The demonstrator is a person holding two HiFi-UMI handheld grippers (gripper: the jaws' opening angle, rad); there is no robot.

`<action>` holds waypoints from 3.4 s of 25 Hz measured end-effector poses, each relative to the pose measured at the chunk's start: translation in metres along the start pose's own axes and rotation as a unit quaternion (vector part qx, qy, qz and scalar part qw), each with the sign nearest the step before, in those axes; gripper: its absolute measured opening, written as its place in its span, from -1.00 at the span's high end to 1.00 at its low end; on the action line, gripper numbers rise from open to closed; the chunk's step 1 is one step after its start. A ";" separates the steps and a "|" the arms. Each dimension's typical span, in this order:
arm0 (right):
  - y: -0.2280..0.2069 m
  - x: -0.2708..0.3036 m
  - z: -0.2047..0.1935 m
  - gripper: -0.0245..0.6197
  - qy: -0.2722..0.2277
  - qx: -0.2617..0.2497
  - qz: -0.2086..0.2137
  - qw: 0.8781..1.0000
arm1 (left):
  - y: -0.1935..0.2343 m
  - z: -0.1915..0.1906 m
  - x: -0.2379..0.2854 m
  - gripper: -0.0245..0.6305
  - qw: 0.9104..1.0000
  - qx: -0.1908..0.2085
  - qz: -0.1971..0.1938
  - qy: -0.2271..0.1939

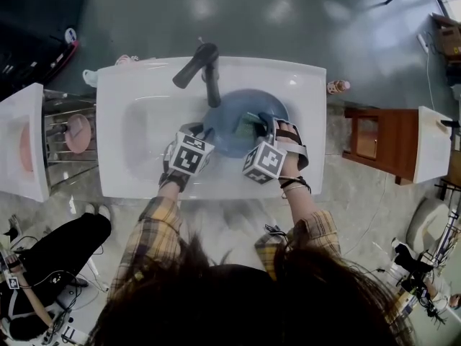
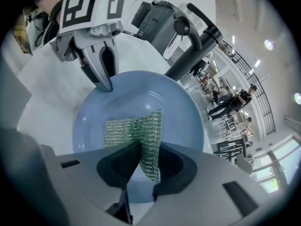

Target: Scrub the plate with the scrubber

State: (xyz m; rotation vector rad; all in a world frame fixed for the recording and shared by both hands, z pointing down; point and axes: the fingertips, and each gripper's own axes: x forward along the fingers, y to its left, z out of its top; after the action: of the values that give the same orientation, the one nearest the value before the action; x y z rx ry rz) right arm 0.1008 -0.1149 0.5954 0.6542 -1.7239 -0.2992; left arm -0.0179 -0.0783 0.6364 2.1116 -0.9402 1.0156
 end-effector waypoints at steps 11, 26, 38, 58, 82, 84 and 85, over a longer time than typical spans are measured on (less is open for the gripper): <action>-0.063 -0.019 -0.007 0.59 -0.006 0.082 -0.062 0.995 | 0.001 -0.005 -0.001 0.68 1.000 0.000 -0.009 -0.004; -0.082 -0.066 0.010 0.60 -0.051 0.179 -0.083 0.979 | 0.017 0.024 -0.050 0.57 0.998 -0.007 0.034 -0.057; -0.118 -0.137 0.042 0.61 -0.140 0.244 -0.100 0.955 | -0.007 0.082 -0.124 0.57 0.984 0.034 0.063 -0.162; -0.155 -0.267 0.128 0.61 -0.387 0.365 -0.033 0.846 | -0.064 0.205 -0.296 0.82 0.903 0.104 0.091 -0.408; -0.163 -0.284 0.134 0.62 -0.415 0.361 -0.022 0.835 | -0.077 0.222 -0.321 0.88 0.892 0.067 0.037 -0.445; -0.165 -0.286 0.135 0.62 -0.417 0.358 -0.022 0.835 | -0.076 0.221 -0.322 0.88 0.892 0.067 0.038 -0.445; -0.165 -0.287 0.136 0.62 -0.417 0.357 -0.022 0.835 | -0.076 0.221 -0.322 0.88 0.892 0.067 0.038 -0.445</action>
State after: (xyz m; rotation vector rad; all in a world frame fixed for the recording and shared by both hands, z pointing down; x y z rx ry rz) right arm 0.0535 -0.1036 0.2409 1.2236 -2.7093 0.0799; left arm -0.0160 -0.0952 0.2388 2.7128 -1.3951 0.0698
